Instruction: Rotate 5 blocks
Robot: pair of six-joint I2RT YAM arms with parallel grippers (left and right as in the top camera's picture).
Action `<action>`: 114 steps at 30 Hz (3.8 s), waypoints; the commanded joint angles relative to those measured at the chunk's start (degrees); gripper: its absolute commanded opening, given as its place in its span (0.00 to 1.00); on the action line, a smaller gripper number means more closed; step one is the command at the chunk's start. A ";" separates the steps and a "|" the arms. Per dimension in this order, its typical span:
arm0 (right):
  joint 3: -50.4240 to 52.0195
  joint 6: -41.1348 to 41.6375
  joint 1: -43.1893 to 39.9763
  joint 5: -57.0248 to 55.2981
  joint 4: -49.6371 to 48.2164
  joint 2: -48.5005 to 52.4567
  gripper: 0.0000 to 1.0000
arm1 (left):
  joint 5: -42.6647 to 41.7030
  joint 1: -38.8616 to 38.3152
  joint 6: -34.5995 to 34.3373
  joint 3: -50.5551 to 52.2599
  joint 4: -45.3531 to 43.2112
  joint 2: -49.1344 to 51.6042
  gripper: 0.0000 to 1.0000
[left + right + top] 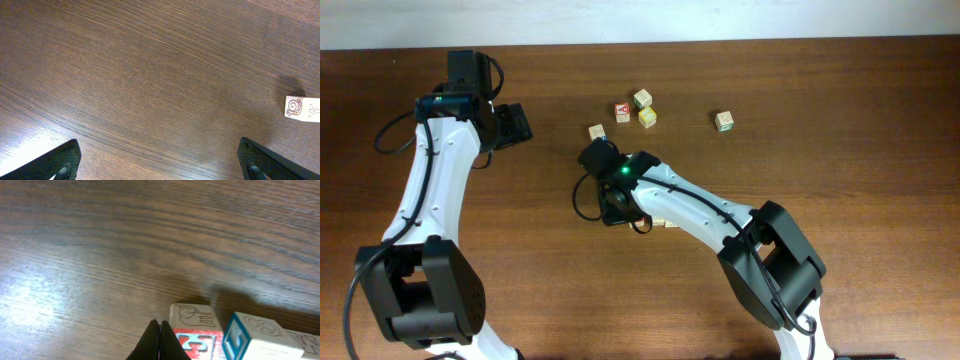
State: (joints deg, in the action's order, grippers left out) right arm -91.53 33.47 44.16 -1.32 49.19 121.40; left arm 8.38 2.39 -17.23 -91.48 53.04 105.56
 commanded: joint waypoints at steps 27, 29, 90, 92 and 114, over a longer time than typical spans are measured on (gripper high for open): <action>0.61 -3.17 -0.59 2.64 1.60 0.81 0.04 | -0.22 0.11 -0.76 -0.50 0.15 0.61 0.99; 0.61 -3.28 -0.66 3.15 1.92 0.81 0.04 | -0.22 0.11 -0.79 -0.50 0.15 0.63 0.99; -0.35 -4.48 -14.25 3.89 28.46 -13.05 0.04 | -0.61 0.11 -0.74 -0.50 -1.01 0.61 0.99; 2.62 -4.50 -14.32 3.87 26.32 -13.05 0.04 | -0.61 0.11 -0.74 -0.50 -0.98 0.61 0.99; 16.48 0.46 -13.20 11.30 6.12 -11.91 0.04 | -0.63 0.11 -0.76 -0.50 -1.18 0.61 0.99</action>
State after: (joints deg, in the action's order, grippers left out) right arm -76.29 32.56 29.39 8.03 56.25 108.47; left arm 7.94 2.39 -17.23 -91.48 51.96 105.56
